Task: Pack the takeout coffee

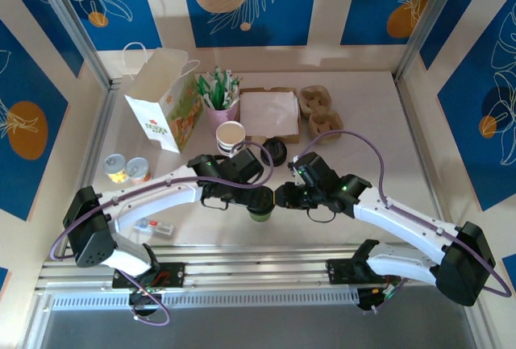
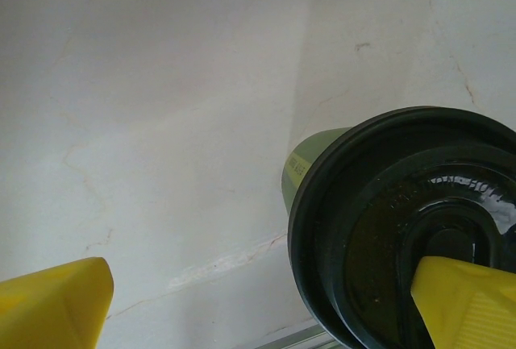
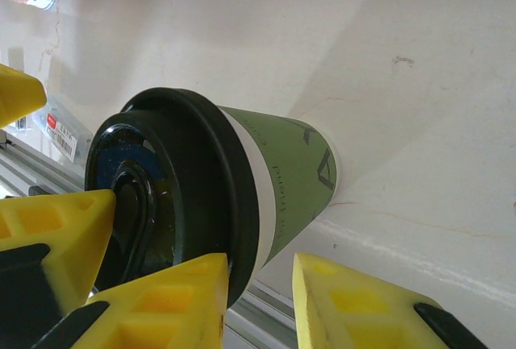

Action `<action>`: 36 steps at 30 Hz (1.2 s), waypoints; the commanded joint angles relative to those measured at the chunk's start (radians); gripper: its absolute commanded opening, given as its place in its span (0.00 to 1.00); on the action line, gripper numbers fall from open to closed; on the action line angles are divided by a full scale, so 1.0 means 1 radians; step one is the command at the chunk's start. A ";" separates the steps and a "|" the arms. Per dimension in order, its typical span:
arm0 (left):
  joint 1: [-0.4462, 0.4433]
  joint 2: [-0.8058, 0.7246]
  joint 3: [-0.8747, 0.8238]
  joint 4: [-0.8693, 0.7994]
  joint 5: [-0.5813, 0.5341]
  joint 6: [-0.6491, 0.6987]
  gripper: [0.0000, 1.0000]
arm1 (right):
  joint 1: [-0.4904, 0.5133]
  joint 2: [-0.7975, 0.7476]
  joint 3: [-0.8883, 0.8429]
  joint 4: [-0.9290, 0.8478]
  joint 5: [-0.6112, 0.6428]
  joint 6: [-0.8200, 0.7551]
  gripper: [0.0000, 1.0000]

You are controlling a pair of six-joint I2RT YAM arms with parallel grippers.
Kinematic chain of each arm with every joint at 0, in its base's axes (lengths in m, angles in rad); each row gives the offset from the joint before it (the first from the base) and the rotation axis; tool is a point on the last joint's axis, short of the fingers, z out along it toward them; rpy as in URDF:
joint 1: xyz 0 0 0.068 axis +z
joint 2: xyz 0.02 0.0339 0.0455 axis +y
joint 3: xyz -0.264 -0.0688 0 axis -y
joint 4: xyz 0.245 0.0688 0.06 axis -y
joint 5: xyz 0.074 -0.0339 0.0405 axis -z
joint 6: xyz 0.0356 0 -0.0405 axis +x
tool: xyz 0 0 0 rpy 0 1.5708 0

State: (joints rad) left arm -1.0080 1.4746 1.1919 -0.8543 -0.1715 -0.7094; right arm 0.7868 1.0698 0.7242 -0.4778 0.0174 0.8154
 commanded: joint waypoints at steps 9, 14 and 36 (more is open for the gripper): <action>0.008 -0.011 -0.151 0.005 0.033 -0.041 0.96 | 0.029 -0.020 -0.020 0.023 0.028 0.033 0.31; 0.009 -0.016 -0.178 0.023 0.044 -0.050 0.96 | 0.022 0.000 -0.053 0.032 0.039 0.047 0.31; 0.008 -0.023 -0.274 0.099 0.090 -0.080 0.96 | 0.015 0.017 -0.195 0.023 0.128 0.166 0.29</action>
State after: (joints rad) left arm -1.0023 1.3815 0.9993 -0.6357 -0.1116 -0.7956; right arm 0.8032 1.0351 0.6022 -0.3210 0.0601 0.9577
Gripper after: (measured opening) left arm 0.960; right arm 0.292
